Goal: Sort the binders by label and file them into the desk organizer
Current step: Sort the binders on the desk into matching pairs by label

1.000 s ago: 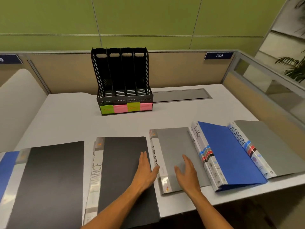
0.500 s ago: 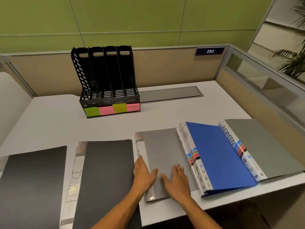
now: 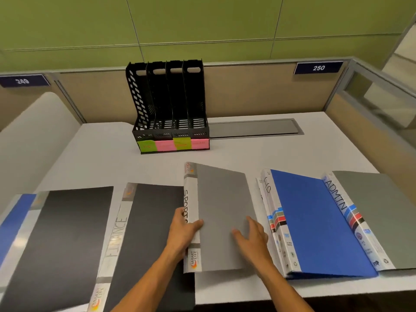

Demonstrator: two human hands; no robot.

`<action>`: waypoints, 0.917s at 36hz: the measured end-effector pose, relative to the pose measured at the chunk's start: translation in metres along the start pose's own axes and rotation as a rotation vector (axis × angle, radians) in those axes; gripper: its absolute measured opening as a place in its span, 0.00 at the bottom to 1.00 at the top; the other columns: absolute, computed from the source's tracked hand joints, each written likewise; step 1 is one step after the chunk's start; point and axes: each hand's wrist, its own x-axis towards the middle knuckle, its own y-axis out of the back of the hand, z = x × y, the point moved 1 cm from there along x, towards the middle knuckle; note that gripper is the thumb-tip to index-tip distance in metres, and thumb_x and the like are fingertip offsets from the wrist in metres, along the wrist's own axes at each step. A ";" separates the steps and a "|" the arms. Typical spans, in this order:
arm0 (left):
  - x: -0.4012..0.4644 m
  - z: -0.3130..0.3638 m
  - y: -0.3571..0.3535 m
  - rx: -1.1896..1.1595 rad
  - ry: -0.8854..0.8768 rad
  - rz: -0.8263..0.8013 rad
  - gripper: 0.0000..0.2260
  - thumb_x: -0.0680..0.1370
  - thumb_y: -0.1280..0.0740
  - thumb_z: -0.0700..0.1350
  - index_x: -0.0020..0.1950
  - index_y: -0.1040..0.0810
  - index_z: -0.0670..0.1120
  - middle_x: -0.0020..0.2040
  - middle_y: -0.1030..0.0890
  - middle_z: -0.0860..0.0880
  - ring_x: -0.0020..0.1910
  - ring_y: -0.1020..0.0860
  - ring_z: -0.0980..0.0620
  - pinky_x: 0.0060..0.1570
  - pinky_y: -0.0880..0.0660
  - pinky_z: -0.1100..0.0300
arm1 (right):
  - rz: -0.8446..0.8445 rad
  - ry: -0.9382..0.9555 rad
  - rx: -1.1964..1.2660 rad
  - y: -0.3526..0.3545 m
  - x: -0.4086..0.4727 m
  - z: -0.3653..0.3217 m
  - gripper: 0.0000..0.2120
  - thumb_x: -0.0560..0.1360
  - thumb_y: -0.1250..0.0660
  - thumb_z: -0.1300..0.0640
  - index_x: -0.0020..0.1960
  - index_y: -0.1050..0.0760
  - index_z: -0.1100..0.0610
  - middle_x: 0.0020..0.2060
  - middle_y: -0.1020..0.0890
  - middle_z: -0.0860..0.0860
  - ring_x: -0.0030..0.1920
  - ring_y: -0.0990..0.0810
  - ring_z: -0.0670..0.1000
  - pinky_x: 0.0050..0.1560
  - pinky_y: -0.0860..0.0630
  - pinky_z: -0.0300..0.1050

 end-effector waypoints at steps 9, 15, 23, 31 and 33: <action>-0.025 0.036 0.067 0.009 -0.126 0.000 0.21 0.74 0.25 0.43 0.59 0.30 0.59 0.56 0.16 0.50 0.47 0.14 0.51 0.44 0.16 0.54 | -0.099 0.011 0.347 -0.007 0.017 -0.015 0.32 0.78 0.32 0.44 0.77 0.42 0.45 0.68 0.29 0.45 0.64 0.26 0.50 0.64 0.28 0.51; -0.038 0.056 0.132 0.046 -0.187 0.025 0.26 0.70 0.23 0.49 0.64 0.28 0.59 0.59 0.16 0.51 0.54 0.15 0.45 0.55 0.19 0.42 | -0.245 0.037 0.467 -0.038 0.007 -0.049 0.20 0.76 0.30 0.42 0.63 0.32 0.43 0.56 0.18 0.43 0.48 0.15 0.45 0.40 0.21 0.36; -0.051 0.062 0.220 0.090 -0.265 0.139 0.22 0.75 0.25 0.43 0.63 0.28 0.59 0.59 0.16 0.52 0.55 0.16 0.49 0.55 0.19 0.46 | -0.355 0.083 0.501 -0.101 -0.013 -0.109 0.18 0.77 0.30 0.46 0.63 0.31 0.44 0.56 0.18 0.43 0.49 0.15 0.43 0.41 0.20 0.36; -0.063 0.052 0.314 0.115 -0.235 0.335 0.21 0.75 0.25 0.50 0.59 0.29 0.70 0.51 0.18 0.66 0.48 0.17 0.64 0.36 0.21 0.70 | -0.406 0.093 0.533 -0.184 -0.042 -0.171 0.16 0.77 0.29 0.58 0.60 0.29 0.45 0.53 0.15 0.44 0.49 0.15 0.43 0.41 0.20 0.37; -0.067 0.046 0.339 0.122 -0.211 0.397 0.21 0.75 0.25 0.51 0.60 0.29 0.70 0.53 0.20 0.67 0.49 0.17 0.64 0.37 0.21 0.69 | -0.417 0.092 0.529 -0.208 -0.051 -0.187 0.17 0.77 0.29 0.60 0.60 0.29 0.46 0.54 0.16 0.45 0.49 0.15 0.42 0.42 0.20 0.37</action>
